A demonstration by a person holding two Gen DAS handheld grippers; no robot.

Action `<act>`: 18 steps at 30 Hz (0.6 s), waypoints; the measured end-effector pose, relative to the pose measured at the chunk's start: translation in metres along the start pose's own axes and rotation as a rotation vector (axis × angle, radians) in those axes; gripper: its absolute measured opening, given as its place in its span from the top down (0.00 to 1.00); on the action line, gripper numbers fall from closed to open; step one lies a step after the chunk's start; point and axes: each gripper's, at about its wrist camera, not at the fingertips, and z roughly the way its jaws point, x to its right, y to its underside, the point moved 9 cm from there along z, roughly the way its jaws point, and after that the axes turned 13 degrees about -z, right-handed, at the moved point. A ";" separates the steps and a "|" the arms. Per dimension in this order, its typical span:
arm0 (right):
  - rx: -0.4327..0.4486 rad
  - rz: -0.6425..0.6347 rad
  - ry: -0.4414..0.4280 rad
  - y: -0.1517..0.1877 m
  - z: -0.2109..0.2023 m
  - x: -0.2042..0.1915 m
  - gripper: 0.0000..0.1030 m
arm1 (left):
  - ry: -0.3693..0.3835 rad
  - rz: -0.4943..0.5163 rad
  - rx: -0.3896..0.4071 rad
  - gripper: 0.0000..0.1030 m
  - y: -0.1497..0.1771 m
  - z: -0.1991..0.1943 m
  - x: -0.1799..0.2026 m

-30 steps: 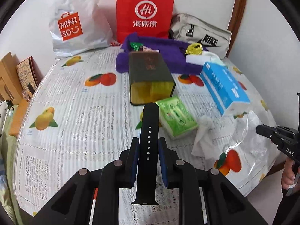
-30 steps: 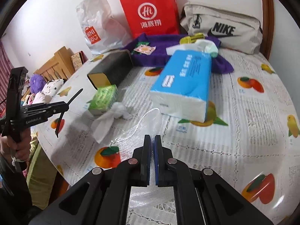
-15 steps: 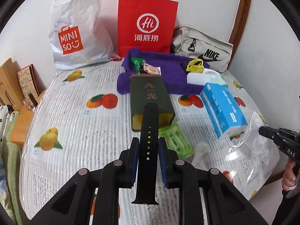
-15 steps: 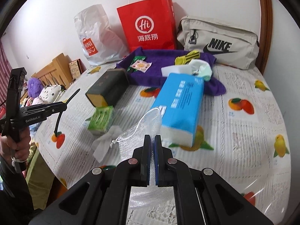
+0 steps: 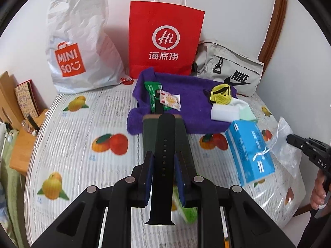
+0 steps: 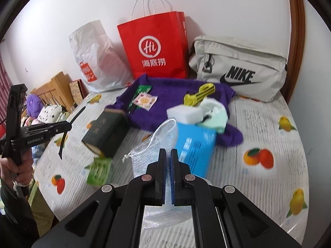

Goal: Organize soft objects
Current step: 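Carry the black strap with the left tool while the right tool carries the mesh bag to the towel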

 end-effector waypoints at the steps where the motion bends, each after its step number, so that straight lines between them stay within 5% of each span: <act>1: 0.005 0.000 0.002 -0.005 0.001 0.003 0.96 | 0.000 0.003 -0.001 0.81 -0.003 0.002 0.001; 18: 0.042 -0.008 -0.023 -0.091 0.064 0.035 0.96 | -0.012 -0.003 -0.046 0.81 -0.059 0.065 0.011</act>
